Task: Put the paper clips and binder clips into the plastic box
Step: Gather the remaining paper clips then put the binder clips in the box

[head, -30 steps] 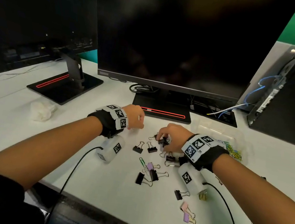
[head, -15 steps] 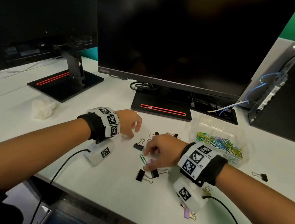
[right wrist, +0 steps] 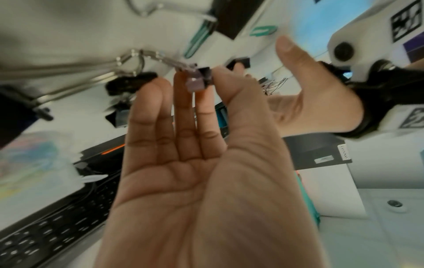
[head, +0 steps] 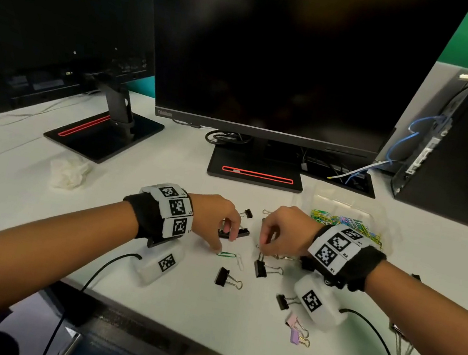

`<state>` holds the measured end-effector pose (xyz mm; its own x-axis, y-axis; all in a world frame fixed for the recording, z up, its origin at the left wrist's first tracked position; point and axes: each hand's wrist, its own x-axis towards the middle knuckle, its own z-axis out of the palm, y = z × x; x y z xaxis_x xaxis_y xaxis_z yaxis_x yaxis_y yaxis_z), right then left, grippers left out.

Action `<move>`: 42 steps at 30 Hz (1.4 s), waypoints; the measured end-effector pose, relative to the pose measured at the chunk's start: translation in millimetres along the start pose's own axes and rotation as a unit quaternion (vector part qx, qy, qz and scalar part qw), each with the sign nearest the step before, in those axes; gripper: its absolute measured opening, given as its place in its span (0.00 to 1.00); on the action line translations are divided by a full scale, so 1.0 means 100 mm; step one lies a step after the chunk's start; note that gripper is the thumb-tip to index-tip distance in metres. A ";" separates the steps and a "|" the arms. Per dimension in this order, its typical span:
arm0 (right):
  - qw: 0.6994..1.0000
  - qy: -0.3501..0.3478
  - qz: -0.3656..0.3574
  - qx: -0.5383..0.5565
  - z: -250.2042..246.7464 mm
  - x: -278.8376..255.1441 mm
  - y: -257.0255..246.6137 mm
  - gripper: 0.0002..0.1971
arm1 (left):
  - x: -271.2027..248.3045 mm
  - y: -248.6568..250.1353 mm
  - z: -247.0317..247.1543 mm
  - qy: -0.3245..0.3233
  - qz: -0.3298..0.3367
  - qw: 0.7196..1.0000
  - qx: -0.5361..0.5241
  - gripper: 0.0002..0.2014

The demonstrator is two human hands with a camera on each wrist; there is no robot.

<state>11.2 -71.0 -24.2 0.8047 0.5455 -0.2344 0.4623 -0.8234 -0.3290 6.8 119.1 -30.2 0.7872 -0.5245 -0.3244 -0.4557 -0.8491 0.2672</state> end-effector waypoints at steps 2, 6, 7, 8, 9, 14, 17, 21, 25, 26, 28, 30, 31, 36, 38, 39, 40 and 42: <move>1.000 0.002 0.020 -0.002 -0.03 -0.03 0.08 0.01 | -0.01 0.01 0.02 -0.001 -0.010 1.000 -0.009 0.14; 0.999 -0.012 0.037 -0.028 -0.03 -0.05 0.18 0.03 | -0.02 0.05 0.07 0.004 -0.021 1.000 0.003 0.15; 0.999 -0.014 0.036 -0.031 -0.03 -0.05 0.18 0.04 | -0.02 0.07 0.08 0.006 -0.022 1.000 0.006 0.16; 0.999 -0.015 0.033 -0.033 -0.04 -0.06 0.18 0.05 | -0.01 0.09 0.09 0.007 -0.024 1.000 0.008 0.16; 0.999 -0.015 0.028 -0.036 -0.04 -0.05 0.17 0.06 | -0.01 0.11 0.10 0.007 -0.024 1.000 0.011 0.17; 0.997 -0.035 -0.045 -0.053 -0.03 -0.02 0.08 0.11 | 0.03 0.21 0.08 -0.016 -0.019 0.999 0.029 0.09; 0.994 -0.059 -0.072 -0.049 0.01 0.00 0.03 0.11 | 0.03 0.23 0.08 -0.034 -0.027 0.999 0.022 0.08; 0.994 -0.067 -0.065 -0.056 0.04 0.01 0.04 0.05 | 0.00 0.24 0.10 -0.032 -0.011 0.999 0.040 0.06; 0.994 -0.074 -0.042 -0.065 0.09 0.02 0.08 0.05 | -0.01 0.29 0.11 -0.014 0.021 0.999 0.021 0.06; 0.995 -0.074 -0.039 -0.062 0.10 0.01 0.09 0.05 | -0.01 0.31 0.11 -0.016 0.027 0.999 0.010 0.07; 0.995 -0.073 -0.040 -0.059 0.11 -0.01 0.10 0.04 | 0.00 0.34 0.09 -0.023 0.041 0.999 -0.001 0.11; 0.995 -0.070 -0.040 -0.058 0.11 -0.02 0.11 0.02 | 0.01 0.35 0.09 -0.025 0.051 0.998 0.010 0.12; 0.995 -0.068 -0.038 -0.057 0.10 -0.03 0.12 0.04 | 0.02 0.35 0.10 -0.024 0.052 0.998 0.014 0.11; 0.998 -0.046 -0.019 -0.033 0.00 -0.05 0.19 0.05 | -0.01 0.31 0.18 -0.032 0.035 0.999 0.007 0.09; 0.999 -0.025 -0.016 -0.019 -0.05 -0.05 0.21 0.04 | -0.01 0.29 0.21 -0.041 0.033 0.999 0.009 0.09; 1.000 -0.009 -0.017 -0.022 -0.08 -0.05 0.23 0.04 | -0.02 0.28 0.23 -0.047 0.032 0.998 0.013 0.09; 0.999 0.008 -0.018 -0.025 -0.12 -0.05 0.25 0.04 | -0.02 0.28 0.24 -0.052 0.032 0.998 0.015 0.09; 0.999 0.040 -0.011 -0.025 -0.19 -0.06 0.30 0.04 | -0.02 0.27 0.26 -0.055 0.031 0.998 0.016 0.09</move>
<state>27.4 -102.2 -15.6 0.8203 0.5513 -0.1524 0.4974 -0.8191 -0.2859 -17.8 95.9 -45.8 0.7069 -0.5789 -0.4063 -0.5167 -0.8150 0.2622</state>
